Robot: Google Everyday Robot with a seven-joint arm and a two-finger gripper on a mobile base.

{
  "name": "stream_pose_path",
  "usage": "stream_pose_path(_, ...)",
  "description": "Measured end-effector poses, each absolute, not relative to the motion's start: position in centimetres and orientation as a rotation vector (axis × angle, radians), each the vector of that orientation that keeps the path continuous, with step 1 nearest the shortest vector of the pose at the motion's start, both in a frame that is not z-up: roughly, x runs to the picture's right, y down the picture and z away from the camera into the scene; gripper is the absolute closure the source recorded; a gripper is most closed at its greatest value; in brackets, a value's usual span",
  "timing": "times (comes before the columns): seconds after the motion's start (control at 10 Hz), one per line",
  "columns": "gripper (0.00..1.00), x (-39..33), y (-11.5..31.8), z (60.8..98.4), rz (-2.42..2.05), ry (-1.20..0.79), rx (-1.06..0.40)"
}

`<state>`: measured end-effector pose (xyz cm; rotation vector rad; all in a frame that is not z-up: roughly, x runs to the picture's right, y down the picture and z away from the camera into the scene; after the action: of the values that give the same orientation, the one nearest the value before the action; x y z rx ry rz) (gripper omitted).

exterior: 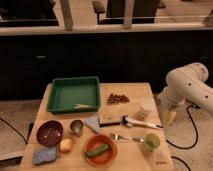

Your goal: Place grapes in metal cup

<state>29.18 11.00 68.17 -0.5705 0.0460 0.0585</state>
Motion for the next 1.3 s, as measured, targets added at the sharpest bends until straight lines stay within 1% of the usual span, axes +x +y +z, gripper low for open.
stream_pose_path(0.8, 0.2, 28.8, 10.8, 68.4, 0.057, 0.038, -0.564)
stream_pose_path(1.0, 0.2, 26.0, 10.0, 69.4, 0.046, 0.005, -0.553)
stream_pose_path(1.3, 0.2, 24.8, 9.7, 70.0, 0.039, -0.014, -0.542)
